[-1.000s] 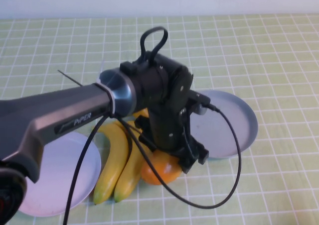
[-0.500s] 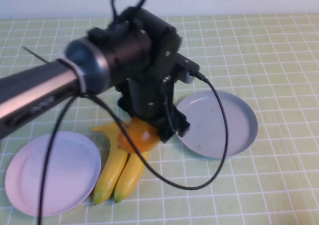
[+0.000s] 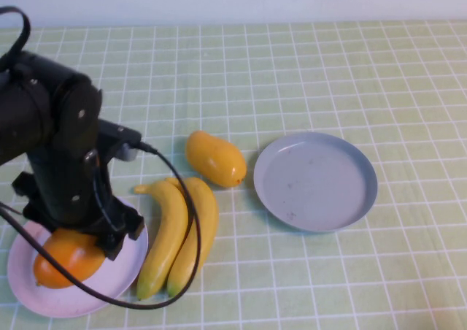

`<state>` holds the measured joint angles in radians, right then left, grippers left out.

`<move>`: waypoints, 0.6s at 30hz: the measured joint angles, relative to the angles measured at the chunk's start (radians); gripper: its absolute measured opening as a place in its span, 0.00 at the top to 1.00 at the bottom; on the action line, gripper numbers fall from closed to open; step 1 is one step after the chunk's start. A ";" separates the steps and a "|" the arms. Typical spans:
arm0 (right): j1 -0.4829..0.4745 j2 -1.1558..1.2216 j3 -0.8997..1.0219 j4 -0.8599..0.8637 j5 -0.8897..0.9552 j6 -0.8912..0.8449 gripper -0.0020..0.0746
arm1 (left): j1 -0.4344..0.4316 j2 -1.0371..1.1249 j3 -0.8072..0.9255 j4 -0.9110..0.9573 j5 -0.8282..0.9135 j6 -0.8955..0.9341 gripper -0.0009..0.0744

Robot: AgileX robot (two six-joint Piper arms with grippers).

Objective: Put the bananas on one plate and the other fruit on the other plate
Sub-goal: Put one type of fruit in the left plate

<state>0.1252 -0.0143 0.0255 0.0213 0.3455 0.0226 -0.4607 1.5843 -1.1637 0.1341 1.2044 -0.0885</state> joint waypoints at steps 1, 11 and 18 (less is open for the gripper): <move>0.000 0.000 0.000 0.000 0.000 0.000 0.99 | 0.018 0.000 0.021 0.000 -0.020 -0.003 0.27; 0.000 0.000 0.000 0.000 0.000 0.000 0.99 | 0.126 0.000 0.053 0.000 -0.135 -0.005 0.27; 0.000 0.000 0.000 0.000 0.000 0.000 0.99 | 0.154 0.000 0.053 0.002 -0.192 -0.005 0.27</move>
<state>0.1252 -0.0143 0.0255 0.0213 0.3455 0.0226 -0.3068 1.5843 -1.1106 0.1358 1.0120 -0.0936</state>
